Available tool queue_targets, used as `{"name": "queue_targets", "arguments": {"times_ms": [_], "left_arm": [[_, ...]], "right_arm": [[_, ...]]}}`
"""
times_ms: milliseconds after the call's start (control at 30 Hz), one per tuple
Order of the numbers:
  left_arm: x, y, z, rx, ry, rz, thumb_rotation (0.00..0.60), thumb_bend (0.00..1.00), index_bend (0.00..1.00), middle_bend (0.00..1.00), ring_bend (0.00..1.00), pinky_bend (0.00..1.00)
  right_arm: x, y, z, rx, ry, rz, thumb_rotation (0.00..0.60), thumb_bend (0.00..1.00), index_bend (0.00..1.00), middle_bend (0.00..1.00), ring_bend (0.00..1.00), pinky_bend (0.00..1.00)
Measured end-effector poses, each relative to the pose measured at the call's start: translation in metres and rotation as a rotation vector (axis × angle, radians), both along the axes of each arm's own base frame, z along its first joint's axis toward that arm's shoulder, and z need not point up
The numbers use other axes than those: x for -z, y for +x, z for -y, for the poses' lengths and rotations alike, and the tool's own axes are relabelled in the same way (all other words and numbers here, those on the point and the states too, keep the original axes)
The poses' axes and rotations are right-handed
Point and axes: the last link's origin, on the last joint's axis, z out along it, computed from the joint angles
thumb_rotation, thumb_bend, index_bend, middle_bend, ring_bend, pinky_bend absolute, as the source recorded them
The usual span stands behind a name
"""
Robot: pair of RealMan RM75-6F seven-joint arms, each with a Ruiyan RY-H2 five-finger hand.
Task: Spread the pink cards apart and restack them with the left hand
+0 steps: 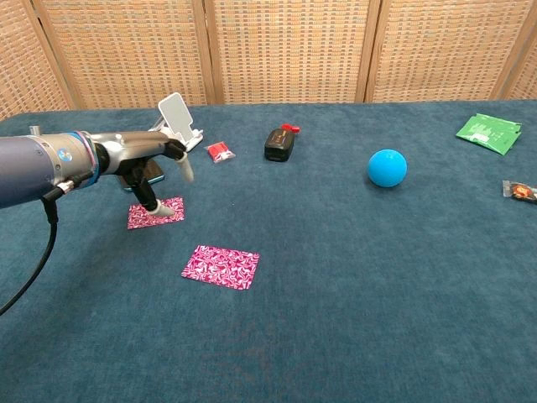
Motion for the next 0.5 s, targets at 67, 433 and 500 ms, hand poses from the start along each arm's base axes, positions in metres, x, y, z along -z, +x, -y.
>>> {"name": "queue_targets", "arguments": {"times_ms": [67, 433, 500], "left_arm": [[-0.005, -0.014, -0.007, -0.066, 0.033, -0.004, 0.600, 0.25, 0.30, 0.00, 0.00, 0.00], [-0.006, -0.041, -0.011, -0.189, 0.066, -0.018, 0.600, 0.20, 0.32, 0.00, 0.00, 0.00], [-0.004, -0.040, -0.011, -0.183, 0.063, -0.026, 0.600, 0.20, 0.32, 0.00, 0.00, 0.00]], "right_arm": [[0.000, 0.000, 0.000, -0.001, 0.001, -0.001, 0.600, 0.00, 0.00, 0.00, 0.00, 0.00], [0.003, 0.002, 0.000, -0.005, 0.008, -0.002, 0.600, 0.00, 0.00, 0.00, 0.00, 0.00], [0.003, 0.002, 0.000, -0.006, 0.008, -0.002, 0.600, 0.00, 0.00, 0.00, 0.00, 0.00]]}}
